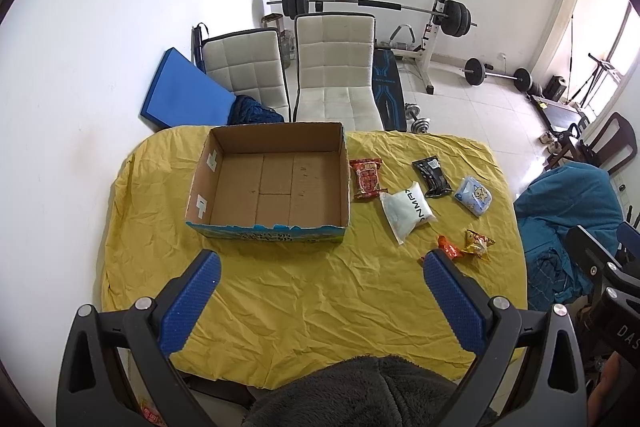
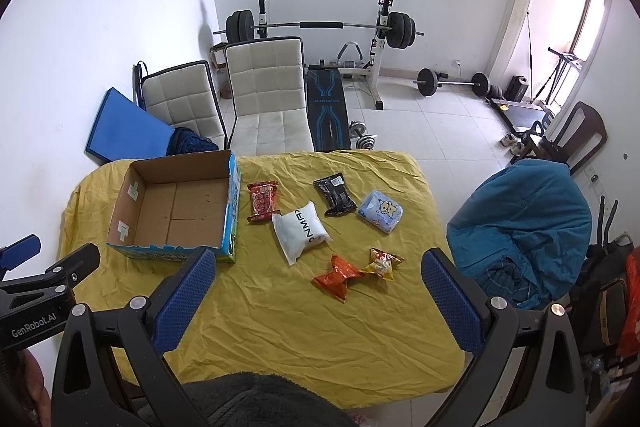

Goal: Organize snacks

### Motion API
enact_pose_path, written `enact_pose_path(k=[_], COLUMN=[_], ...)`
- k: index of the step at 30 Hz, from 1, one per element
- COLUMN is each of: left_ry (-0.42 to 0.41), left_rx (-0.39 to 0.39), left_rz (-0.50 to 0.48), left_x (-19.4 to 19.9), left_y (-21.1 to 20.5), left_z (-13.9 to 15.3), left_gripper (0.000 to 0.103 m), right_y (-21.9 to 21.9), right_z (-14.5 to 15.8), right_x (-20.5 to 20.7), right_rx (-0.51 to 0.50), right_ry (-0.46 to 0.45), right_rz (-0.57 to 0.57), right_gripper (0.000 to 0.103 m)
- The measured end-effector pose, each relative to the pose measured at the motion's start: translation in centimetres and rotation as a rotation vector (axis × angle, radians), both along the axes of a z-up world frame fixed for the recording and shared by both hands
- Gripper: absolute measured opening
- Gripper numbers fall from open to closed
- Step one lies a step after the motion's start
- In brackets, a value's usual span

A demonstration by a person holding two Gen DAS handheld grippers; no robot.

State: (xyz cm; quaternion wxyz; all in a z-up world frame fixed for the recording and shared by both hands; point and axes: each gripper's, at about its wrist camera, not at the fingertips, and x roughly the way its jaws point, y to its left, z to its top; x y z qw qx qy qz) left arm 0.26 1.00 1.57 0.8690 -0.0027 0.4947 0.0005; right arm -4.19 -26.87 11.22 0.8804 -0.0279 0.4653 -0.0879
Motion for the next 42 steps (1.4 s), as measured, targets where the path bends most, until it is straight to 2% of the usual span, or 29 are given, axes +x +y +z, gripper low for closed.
enact_pose_path(k=[24,31,37,42], left_ry=[0.009,0.052,0.128,0.223], left_rx=[-0.004,-0.014,-0.063,-0.124], left_rz=[-0.012,-0.024,-0.059,-0.104], left_x=[-0.6,0.3,3.6,8.2], left_y=[-0.3,-0.9,-2.5,-5.3], left_z=[-0.6,-1.7,-4.4,-8.3], left_gripper=[0.103,0.103,0.103,0.103], right_y=[-0.1,-1.0,-4.8,-10.5], right_z=[-0.5,-1.7,-4.6,-8.4], right_x=[-0.1,0.6,2.8,6.4], right_rx=[0.012,0.028,0.038,0.060], right_ry=[0.003,0.014,0.067,0.147], right_rz=[-0.007,-0.031,-0.087,-0.121], right_gripper=[0.103,0.103,0.103,0.103])
